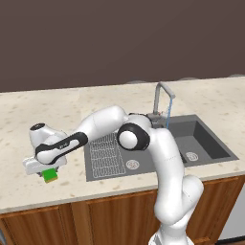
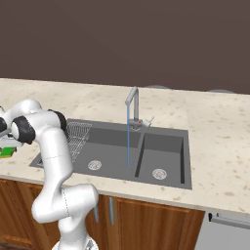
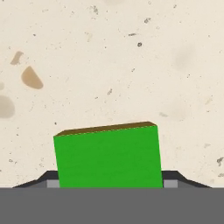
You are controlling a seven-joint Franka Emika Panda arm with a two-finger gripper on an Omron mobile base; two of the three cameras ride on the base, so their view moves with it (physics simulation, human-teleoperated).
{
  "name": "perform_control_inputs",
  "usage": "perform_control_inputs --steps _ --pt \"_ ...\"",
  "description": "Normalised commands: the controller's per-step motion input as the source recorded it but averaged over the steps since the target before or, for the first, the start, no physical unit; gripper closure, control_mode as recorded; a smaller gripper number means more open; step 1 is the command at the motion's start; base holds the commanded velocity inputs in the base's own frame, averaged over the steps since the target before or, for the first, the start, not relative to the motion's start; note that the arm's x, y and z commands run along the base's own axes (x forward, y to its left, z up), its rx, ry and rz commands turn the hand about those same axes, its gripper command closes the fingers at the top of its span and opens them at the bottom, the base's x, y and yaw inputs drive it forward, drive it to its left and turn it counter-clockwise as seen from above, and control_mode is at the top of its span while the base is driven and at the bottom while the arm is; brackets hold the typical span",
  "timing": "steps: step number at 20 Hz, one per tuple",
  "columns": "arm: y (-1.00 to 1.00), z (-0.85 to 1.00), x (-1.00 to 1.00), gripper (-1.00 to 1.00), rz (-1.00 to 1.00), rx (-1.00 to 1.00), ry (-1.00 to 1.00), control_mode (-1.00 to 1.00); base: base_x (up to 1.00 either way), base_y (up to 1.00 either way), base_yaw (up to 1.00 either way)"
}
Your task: Soak the sponge with water for a few seconds and then drop it inside the sink.
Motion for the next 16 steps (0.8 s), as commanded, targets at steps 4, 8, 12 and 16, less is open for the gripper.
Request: perform_control_inputs --steps 4,8,12,16 --pt "0.00 0.00 0.00 1.00 0.00 0.00 0.00 -1.00 0.00 0.00 0.00" --pt "0.00 0.00 0.00 1.00 0.00 0.00 0.00 -1.00 0.00 0.00 0.00" --pt "0.00 0.00 0.00 1.00 0.00 0.00 -0.04 -1.00 0.00 0.00 0.00" --pt "-0.05 0.49 0.00 1.00 0.00 0.00 -0.06 -1.00 0.00 0.00 0.00"
